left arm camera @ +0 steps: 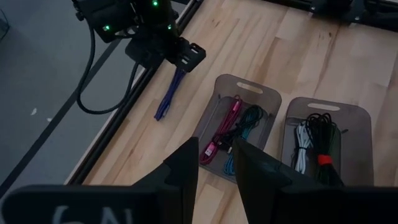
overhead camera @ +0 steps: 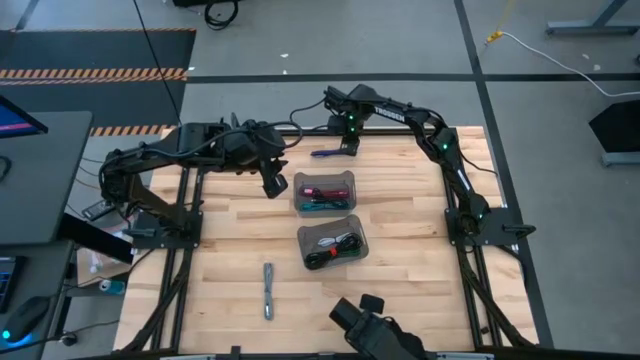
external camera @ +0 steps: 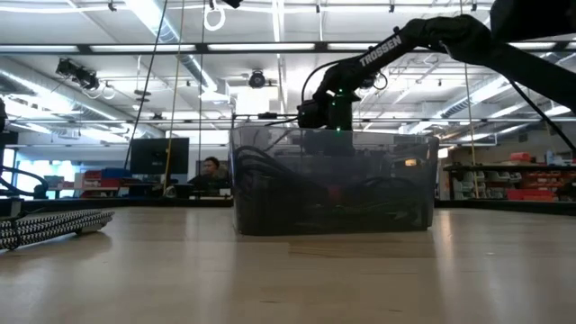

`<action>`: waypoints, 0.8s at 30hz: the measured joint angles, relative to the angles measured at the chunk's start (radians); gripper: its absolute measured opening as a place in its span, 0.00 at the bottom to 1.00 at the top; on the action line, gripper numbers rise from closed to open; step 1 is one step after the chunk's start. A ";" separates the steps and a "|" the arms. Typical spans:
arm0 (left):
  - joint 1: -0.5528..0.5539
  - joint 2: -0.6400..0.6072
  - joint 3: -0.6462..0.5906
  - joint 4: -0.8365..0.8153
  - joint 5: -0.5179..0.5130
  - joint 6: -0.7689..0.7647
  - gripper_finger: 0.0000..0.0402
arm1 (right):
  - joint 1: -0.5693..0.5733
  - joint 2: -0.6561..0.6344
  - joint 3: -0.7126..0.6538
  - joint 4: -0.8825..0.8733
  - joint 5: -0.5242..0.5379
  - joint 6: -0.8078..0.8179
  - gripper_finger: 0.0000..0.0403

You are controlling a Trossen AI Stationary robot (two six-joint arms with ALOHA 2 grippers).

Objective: Pick and place USB-C Cables
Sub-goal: Put the violet charger cable into the bottom black transparent bin

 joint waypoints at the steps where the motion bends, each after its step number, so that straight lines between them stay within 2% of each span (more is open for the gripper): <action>1: 0.000 0.000 0.000 0.000 0.000 0.000 0.27 | -0.002 0.000 0.000 0.001 -0.004 0.000 0.31; 11: 0.000 0.000 0.000 0.001 0.000 0.000 0.27 | 0.001 0.000 0.000 0.044 -0.029 0.038 0.32; 16: 0.000 0.000 0.000 0.001 0.000 0.000 0.27 | 0.011 0.000 0.000 0.043 -0.028 0.046 0.35; 24: 0.000 0.000 0.000 0.001 0.000 0.001 0.27 | 0.039 0.000 0.000 0.050 -0.025 0.215 0.38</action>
